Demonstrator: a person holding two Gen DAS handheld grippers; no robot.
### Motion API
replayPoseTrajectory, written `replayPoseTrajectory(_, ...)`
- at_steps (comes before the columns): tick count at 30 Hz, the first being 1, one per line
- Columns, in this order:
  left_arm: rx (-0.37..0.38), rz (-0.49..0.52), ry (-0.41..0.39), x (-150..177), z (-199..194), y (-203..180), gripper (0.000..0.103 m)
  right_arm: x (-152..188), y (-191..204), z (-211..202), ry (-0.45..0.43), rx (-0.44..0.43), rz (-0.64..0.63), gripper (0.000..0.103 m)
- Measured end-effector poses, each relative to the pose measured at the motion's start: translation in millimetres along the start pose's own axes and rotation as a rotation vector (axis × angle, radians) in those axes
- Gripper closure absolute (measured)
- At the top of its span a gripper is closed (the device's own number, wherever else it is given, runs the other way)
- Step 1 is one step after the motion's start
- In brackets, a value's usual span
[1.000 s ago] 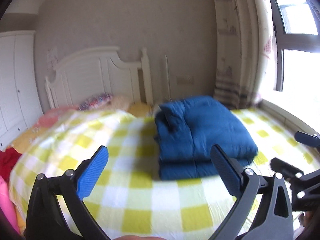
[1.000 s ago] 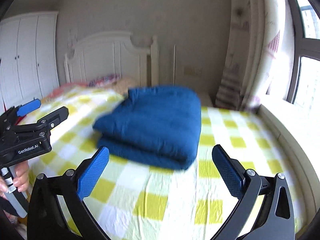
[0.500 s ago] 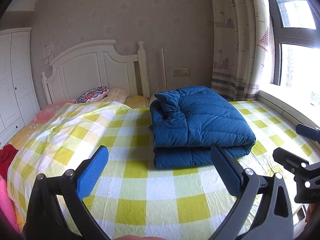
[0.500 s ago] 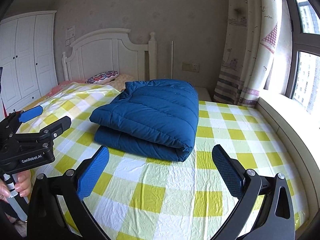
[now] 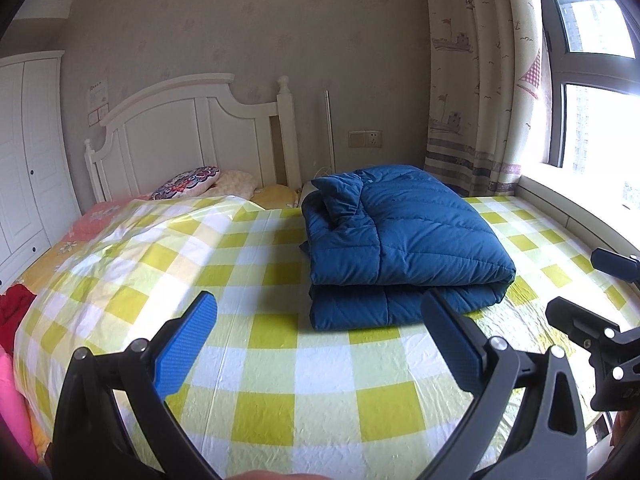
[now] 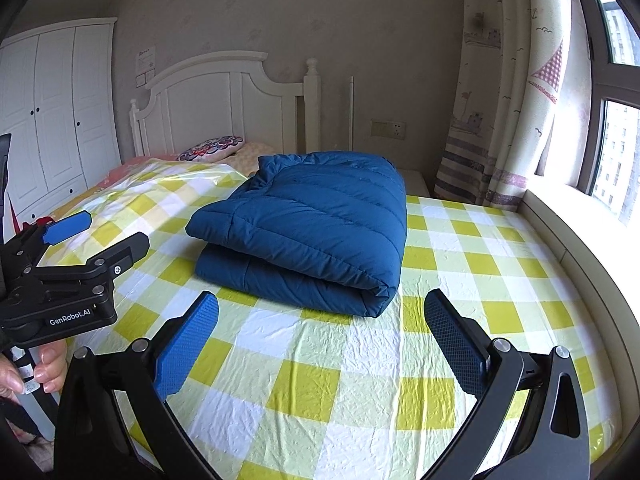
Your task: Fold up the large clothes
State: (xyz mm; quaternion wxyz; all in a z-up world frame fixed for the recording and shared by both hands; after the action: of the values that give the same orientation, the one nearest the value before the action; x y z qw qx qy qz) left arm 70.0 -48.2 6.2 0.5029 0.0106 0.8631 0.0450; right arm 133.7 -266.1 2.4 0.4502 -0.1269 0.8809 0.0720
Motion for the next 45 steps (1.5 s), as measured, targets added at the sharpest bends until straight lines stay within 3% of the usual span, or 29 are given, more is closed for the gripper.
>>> replayPoseTrajectory(45, 0.001, 0.002, 0.013, 4.5, 1.9, 2.7, 0.002, 3.3, 1.7, 3.7, 0.017, -0.014, 0.008, 0.004)
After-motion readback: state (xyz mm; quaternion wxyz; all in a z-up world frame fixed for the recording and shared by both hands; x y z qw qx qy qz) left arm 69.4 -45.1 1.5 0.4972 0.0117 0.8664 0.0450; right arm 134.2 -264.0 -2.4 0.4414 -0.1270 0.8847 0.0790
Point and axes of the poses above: each gripper's, at about its wrist camera, not at the fingertips, and z roughly the way its jaws point, y to its left, x to its underside, the point moved 1 cm from there along z, roughly the way its jaws point, and after that the axes turned 3 degrees about y, right-handed, at the moved point
